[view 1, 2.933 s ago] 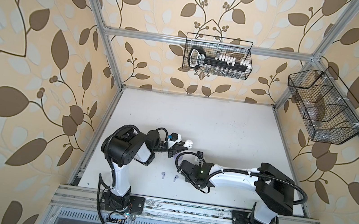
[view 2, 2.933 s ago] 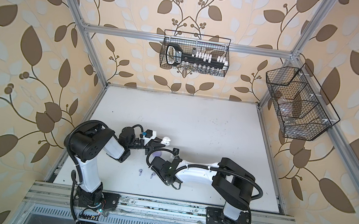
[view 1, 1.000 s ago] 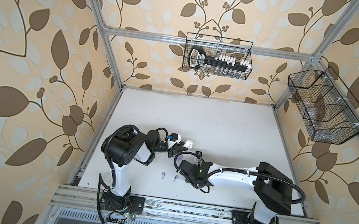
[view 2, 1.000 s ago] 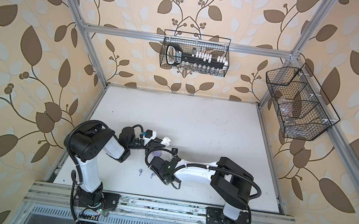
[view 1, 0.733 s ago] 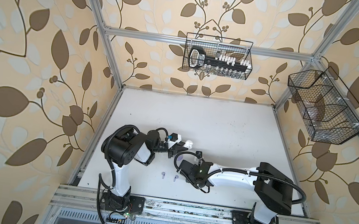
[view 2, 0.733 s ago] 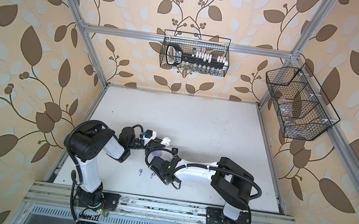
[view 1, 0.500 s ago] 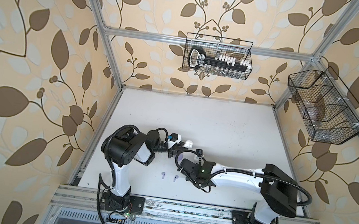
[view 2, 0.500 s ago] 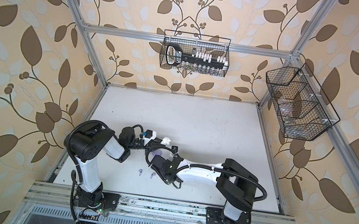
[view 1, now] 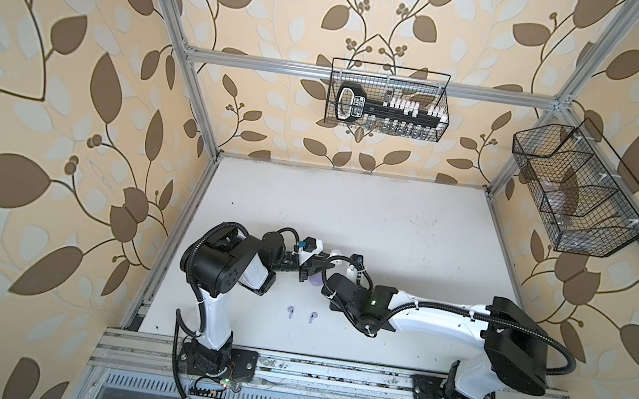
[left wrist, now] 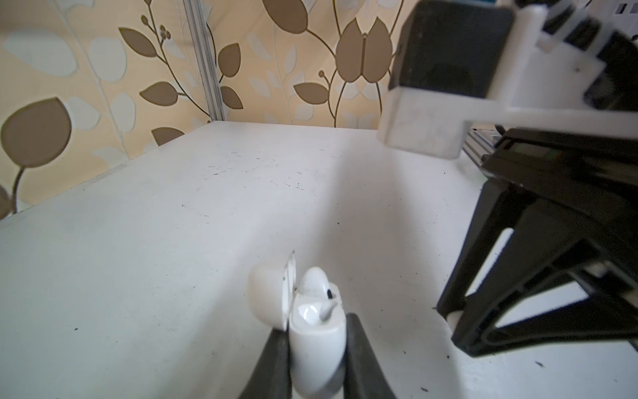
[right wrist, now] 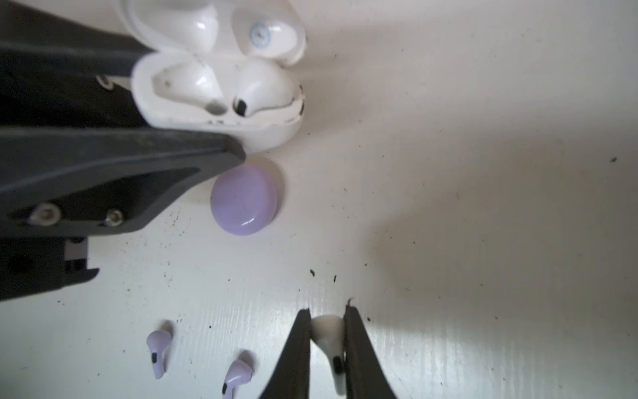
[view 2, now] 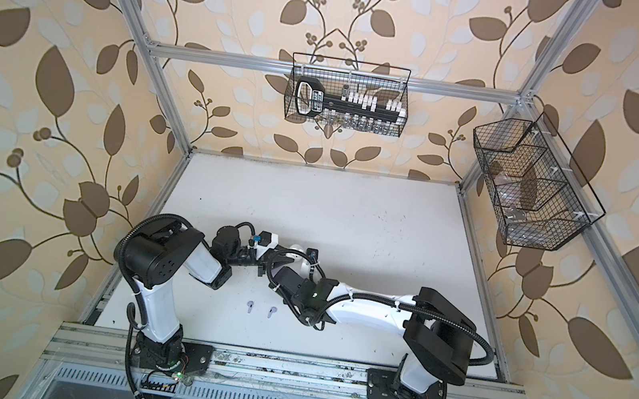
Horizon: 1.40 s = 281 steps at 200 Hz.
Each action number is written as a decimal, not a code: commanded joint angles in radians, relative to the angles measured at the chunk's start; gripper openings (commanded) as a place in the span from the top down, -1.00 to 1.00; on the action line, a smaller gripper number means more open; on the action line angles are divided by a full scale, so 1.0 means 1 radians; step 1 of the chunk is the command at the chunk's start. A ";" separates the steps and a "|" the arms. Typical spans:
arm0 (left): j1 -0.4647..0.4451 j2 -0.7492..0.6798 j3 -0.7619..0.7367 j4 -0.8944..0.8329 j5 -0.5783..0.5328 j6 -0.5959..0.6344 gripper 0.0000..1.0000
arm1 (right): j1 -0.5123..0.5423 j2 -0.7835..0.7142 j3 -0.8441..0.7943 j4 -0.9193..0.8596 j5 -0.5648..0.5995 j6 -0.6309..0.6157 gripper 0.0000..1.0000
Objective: Insert the wireless bluetooth earbuds into the charging case
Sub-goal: 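Carry the earbud with the right gripper to the case in the left gripper, then lower the earbud into the empty slot of the open white case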
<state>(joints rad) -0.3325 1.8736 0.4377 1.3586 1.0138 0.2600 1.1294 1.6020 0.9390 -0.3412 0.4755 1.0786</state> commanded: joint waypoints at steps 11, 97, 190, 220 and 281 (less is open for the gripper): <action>0.001 -0.008 -0.006 0.064 0.026 0.016 1.00 | -0.013 -0.051 -0.056 0.125 0.063 -0.038 0.69; 0.001 -0.008 -0.005 0.065 0.028 0.014 1.00 | -0.036 -0.147 -0.176 0.439 0.170 -0.165 0.66; 0.002 -0.008 -0.003 0.064 0.025 0.010 1.00 | -0.088 -0.103 -0.259 0.856 0.156 -0.317 0.65; 0.003 -0.008 -0.001 0.064 0.017 0.003 1.00 | -0.093 -0.063 -0.278 0.981 0.133 -0.338 0.65; 0.003 -0.007 0.002 0.066 0.007 -0.005 1.00 | -0.106 0.039 -0.295 1.183 0.094 -0.365 0.64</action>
<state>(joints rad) -0.3325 1.8736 0.4377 1.3586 1.0130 0.2581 1.0317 1.6024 0.6651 0.7116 0.5907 0.7361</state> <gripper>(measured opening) 0.223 0.182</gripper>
